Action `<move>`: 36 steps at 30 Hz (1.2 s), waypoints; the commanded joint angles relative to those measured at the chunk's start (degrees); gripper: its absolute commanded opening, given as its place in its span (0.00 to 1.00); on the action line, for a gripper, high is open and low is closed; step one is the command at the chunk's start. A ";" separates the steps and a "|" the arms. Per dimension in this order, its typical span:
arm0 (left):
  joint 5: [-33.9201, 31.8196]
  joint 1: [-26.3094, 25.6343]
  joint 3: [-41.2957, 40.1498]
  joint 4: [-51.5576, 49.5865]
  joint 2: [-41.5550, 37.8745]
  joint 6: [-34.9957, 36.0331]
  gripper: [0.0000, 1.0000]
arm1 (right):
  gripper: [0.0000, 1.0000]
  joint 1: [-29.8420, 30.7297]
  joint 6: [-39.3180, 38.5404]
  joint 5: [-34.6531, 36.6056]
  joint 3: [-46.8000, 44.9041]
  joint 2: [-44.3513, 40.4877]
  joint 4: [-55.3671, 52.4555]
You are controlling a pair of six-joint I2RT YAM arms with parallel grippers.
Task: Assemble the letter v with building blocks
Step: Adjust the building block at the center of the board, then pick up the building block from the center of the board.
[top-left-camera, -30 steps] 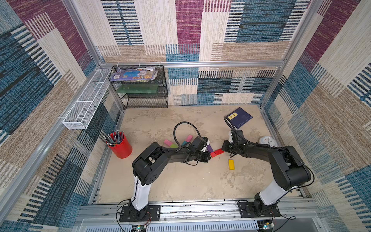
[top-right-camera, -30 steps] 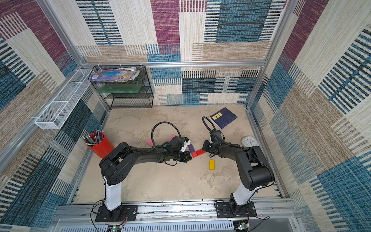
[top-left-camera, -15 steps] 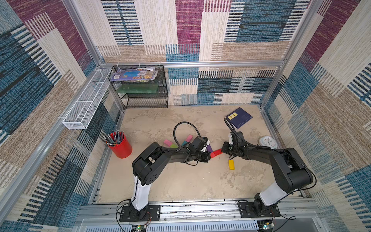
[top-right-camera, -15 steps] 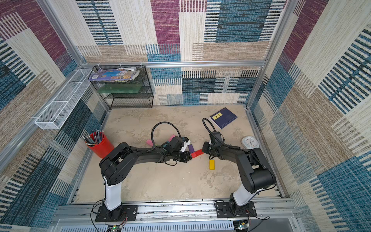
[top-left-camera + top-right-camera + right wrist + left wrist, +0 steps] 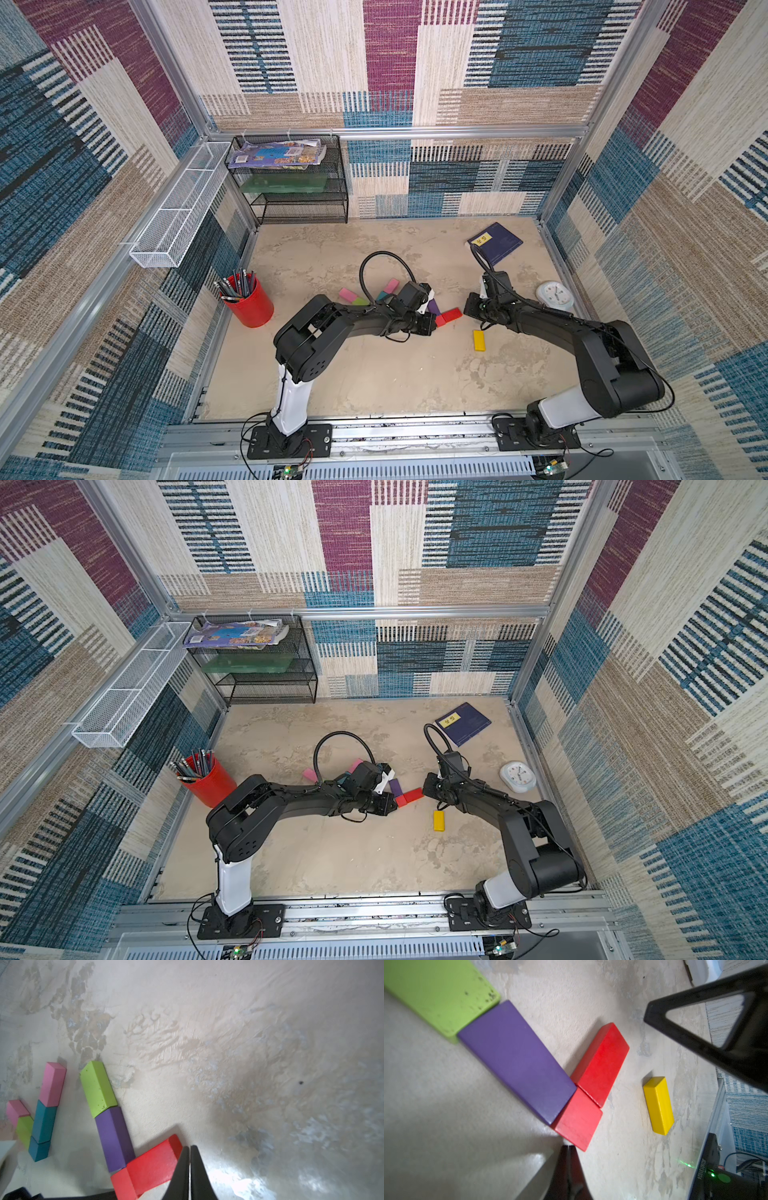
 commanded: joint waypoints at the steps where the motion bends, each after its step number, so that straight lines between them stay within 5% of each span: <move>1: -3.89 0.17 -0.25 -7.19 0.66 1.34 0.00 | 0.09 -0.02 0.29 1.49 -1.49 -3.25 -3.51; 8: -4.32 0.49 -1.56 -6.83 -0.52 1.19 0.00 | 0.15 -0.03 1.00 0.79 -5.92 -9.37 -8.26; 16: -3.95 0.62 -12.31 6.82 -10.40 0.58 0.00 | 0.47 1.17 2.35 2.17 -5.62 -13.48 -15.74; 25: -5.12 0.67 -17.65 11.71 -17.31 0.44 0.42 | 0.65 4.52 3.97 6.38 -5.36 -13.51 -20.20; 36: -5.35 1.06 -18.92 13.18 -19.71 -0.35 0.62 | 0.69 6.64 4.07 7.68 -6.18 -8.50 -16.85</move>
